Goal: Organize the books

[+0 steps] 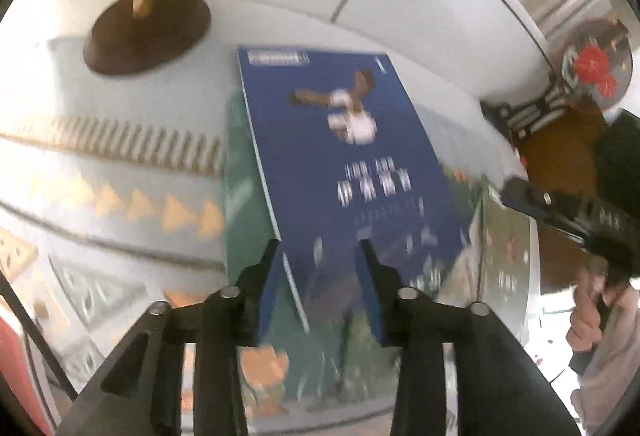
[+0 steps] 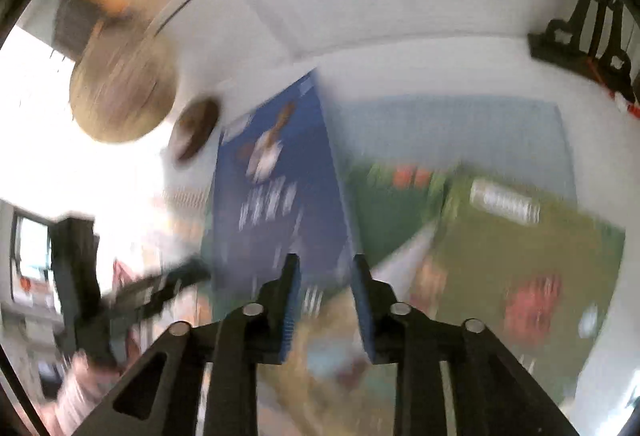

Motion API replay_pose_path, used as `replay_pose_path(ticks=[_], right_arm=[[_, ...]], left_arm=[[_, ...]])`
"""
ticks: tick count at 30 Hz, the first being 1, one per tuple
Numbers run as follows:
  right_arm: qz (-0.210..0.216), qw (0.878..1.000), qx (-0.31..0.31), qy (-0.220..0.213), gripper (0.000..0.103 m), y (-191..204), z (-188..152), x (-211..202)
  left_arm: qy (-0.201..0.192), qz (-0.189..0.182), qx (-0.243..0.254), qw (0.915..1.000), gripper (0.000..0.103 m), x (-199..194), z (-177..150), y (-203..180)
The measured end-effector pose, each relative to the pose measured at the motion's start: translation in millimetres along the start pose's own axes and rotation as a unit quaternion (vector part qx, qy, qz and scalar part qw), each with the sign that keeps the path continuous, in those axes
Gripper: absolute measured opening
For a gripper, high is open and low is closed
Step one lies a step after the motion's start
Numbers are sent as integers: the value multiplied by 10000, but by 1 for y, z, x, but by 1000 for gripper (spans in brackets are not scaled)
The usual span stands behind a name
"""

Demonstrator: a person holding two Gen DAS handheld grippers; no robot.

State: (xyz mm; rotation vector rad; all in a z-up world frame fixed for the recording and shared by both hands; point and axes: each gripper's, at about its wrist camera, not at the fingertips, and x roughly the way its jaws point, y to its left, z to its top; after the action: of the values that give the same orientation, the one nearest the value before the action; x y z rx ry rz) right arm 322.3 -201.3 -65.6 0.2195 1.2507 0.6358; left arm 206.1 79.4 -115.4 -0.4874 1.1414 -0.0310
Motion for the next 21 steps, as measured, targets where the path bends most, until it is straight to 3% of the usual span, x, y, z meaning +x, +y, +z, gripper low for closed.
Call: replay_pose_path(ticks=[2,4,7,8,11,13,16,19,21], right_arm=[[68,9999,107,45,59,-1,21,22],[149,9998,102,112,59,3,35,44],[34,9999,10,146,59,9,49,72],[37,9998,-37,173,59,10,53,78],[63,9994,-324,96,62,16,53,92],[286,9983,-485,114,63,19,54,98],[733,9965,-332,211,64,10,57,96],[2021,9790,178,179,67,-12,59,76],[2448,9686,243,364,67,-18,52,69]], left_arm=[[-101,102,-42,9999,44,8,15,9],[-65,227,-182,9996,44,17,27,20],[70,-139,-360,9992,44,30,36,28],[107,-253,-324,9991,44,33,36,27],[45,-129,-36,9999,44,35,33,21],[3,-107,-17,9999,44,36,32,20],[-31,-276,-298,9992,43,34,32,26],[-36,-350,-274,9990,43,30,31,32],[5,-131,-35,9999,43,31,31,24]])
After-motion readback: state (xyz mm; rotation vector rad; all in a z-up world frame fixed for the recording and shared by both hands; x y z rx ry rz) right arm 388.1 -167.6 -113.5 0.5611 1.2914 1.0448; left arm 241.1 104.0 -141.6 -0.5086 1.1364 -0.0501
